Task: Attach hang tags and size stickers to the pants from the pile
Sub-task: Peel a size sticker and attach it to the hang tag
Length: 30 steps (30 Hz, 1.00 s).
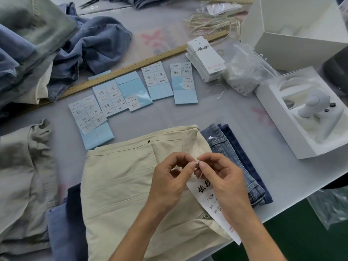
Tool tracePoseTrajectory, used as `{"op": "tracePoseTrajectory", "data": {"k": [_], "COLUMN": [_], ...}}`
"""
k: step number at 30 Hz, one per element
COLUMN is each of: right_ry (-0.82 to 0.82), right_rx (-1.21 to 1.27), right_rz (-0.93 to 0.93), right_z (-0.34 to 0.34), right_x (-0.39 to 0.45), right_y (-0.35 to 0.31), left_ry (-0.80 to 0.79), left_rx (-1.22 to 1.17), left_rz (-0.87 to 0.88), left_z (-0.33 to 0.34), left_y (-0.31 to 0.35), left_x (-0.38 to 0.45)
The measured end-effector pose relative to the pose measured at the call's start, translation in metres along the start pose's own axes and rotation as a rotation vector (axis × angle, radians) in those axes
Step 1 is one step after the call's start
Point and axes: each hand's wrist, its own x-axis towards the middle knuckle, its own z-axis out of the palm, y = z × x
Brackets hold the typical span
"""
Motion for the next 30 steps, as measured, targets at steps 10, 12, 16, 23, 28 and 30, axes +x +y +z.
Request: {"op": "tracePoseTrajectory", "data": {"k": [10,12,16,23,28,30], "right_ry": [0.007,0.002,0.005,0.004,-0.002,0.013], "right_rx": [0.022,0.020,0.005,-0.076,-0.002,-0.027], "right_rz": [0.010,0.011,0.001,-0.030,-0.014,-0.009], "right_z": [-0.0006,-0.0006,-0.0009,-0.0002,-0.0013,-0.0021], "right_x": [-0.0002,-0.0001,-0.0005,-0.0006,-0.0018,-0.0017], "right_y": [-0.0006,-0.0006,0.0004,0.0019,0.0018,0.0020], "left_ry": [0.027,0.031,0.031,0.041,0.053,0.050], "left_rx": [-0.010,-0.010,-0.006,-0.047,-0.065,-0.046], "left_rz": [-0.029,-0.034,-0.035,-0.055,-0.061,-0.061], "left_z": [0.0016,0.0015,0.0014,0.0001,-0.0012,-0.0027], "left_y": [-0.0042,-0.0047,-0.0045,-0.0055,-0.0047,-0.0054], "left_x": [0.0009,0.0011,0.0015,0.0004,-0.0008,-0.0006]}}
